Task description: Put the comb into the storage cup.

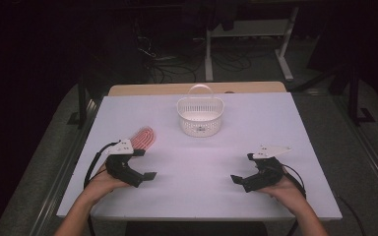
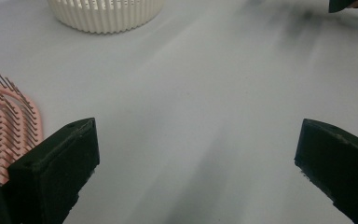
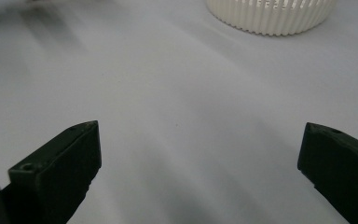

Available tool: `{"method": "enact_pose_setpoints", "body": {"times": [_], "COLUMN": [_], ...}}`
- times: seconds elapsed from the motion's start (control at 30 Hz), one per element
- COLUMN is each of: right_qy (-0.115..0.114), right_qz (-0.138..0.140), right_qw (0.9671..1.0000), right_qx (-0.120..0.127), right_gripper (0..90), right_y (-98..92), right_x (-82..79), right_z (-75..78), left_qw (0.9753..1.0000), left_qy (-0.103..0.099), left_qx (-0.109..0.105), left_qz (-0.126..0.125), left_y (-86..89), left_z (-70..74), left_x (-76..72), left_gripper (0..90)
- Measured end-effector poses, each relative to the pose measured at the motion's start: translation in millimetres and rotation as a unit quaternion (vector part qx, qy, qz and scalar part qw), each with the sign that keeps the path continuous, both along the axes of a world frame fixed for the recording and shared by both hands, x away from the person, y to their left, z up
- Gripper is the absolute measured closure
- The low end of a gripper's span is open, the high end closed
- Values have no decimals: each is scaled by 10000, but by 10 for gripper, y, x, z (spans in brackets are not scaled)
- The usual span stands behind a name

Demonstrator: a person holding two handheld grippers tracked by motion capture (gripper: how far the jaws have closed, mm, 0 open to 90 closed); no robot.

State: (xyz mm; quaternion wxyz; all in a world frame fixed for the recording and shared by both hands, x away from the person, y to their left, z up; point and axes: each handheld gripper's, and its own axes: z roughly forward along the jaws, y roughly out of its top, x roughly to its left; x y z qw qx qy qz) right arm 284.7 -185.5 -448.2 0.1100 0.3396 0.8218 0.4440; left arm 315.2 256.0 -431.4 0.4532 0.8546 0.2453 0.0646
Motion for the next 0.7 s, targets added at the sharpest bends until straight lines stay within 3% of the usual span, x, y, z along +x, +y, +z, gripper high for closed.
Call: {"method": "enact_pose_setpoints", "body": {"times": [0.5,0.7], "right_qy": [-18,-23], "right_qz": [-7,-33], "right_qw": [10000,10000], "right_qx": [18,47], "right_gripper": [0,0], "right_y": [0,-15], "right_x": [-6,-7], "right_z": [2,7], "left_qw": [10000,9998], "left_qy": [6,80], "left_qx": [15,-26], "left_qz": [60,186], "left_y": [20,37], "left_z": [33,108], "left_x": [16,76], "left_gripper": [0,0]}}
